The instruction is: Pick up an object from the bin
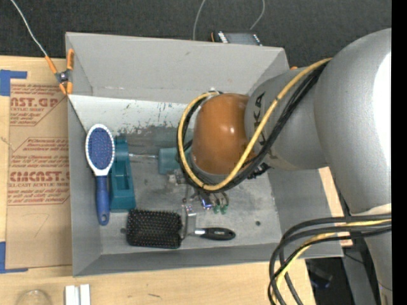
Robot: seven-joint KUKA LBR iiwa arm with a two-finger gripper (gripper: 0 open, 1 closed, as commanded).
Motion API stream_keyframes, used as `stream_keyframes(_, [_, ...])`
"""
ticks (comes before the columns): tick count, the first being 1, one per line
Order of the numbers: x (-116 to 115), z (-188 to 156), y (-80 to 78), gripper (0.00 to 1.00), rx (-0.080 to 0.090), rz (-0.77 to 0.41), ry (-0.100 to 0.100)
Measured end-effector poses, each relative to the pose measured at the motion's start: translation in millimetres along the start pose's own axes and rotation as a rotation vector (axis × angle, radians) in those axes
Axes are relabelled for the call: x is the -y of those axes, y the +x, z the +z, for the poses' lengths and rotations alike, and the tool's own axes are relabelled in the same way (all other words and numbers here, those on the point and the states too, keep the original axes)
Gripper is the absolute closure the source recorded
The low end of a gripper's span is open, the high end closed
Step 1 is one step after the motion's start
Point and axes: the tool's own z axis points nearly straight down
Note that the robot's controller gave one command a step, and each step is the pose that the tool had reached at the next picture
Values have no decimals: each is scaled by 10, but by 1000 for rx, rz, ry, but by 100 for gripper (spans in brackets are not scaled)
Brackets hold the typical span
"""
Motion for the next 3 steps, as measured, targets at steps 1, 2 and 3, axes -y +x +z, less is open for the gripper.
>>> stream_keyframes(1, [-602, 341, 24, 0, -4, -46, 0])
stream_keyframes(2, [-589, 306, 4, 100, 0, -40, -3])
stream_keyframes(3, [-609, 286, 266, 100, 24, -53, -6])
